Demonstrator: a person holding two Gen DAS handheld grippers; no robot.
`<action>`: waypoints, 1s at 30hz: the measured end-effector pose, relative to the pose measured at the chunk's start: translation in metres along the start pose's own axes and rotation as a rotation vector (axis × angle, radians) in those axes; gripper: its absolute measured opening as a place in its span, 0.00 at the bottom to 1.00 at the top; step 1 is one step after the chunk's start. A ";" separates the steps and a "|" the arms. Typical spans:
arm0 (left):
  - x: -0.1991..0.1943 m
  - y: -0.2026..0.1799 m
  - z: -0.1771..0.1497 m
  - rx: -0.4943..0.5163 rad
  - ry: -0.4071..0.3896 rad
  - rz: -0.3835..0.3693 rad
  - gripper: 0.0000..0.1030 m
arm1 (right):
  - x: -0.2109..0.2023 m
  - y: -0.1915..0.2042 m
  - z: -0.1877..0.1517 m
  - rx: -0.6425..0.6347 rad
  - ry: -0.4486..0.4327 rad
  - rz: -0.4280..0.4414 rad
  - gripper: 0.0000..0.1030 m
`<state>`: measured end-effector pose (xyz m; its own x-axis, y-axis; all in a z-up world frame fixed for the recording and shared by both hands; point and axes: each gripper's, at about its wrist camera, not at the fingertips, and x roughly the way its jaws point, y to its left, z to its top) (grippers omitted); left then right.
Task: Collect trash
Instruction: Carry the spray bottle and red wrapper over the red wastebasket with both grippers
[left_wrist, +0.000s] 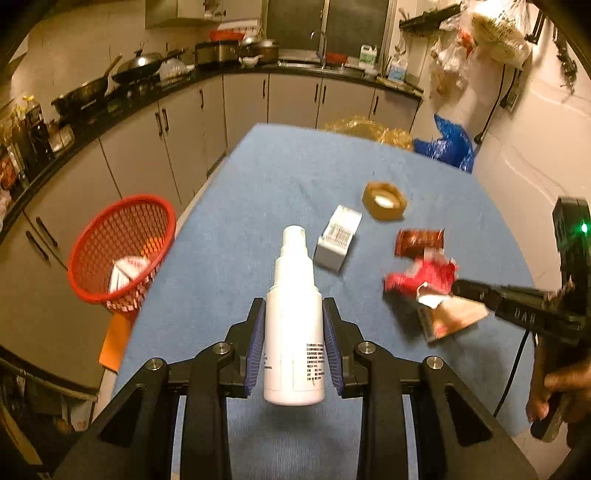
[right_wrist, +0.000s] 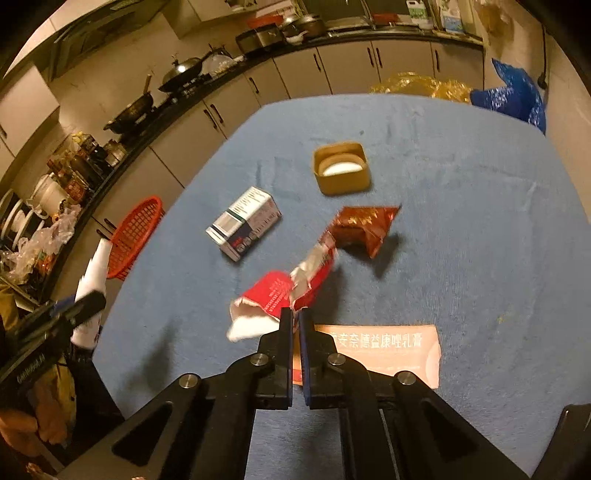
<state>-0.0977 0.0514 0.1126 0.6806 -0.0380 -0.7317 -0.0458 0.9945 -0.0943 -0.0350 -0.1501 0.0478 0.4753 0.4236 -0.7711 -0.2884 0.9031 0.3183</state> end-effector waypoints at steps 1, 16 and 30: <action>-0.001 0.000 0.003 0.000 -0.005 -0.001 0.28 | -0.004 0.002 0.001 0.000 -0.009 0.002 0.03; -0.017 -0.012 0.048 0.030 -0.077 -0.026 0.28 | -0.034 0.005 0.024 0.045 -0.065 0.002 0.04; -0.016 0.000 0.029 0.008 -0.054 -0.040 0.28 | 0.016 -0.006 0.057 0.234 0.105 -0.048 0.55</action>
<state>-0.0873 0.0553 0.1441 0.7204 -0.0727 -0.6898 -0.0117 0.9931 -0.1169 0.0220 -0.1446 0.0647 0.3918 0.3811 -0.8374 -0.0616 0.9190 0.3894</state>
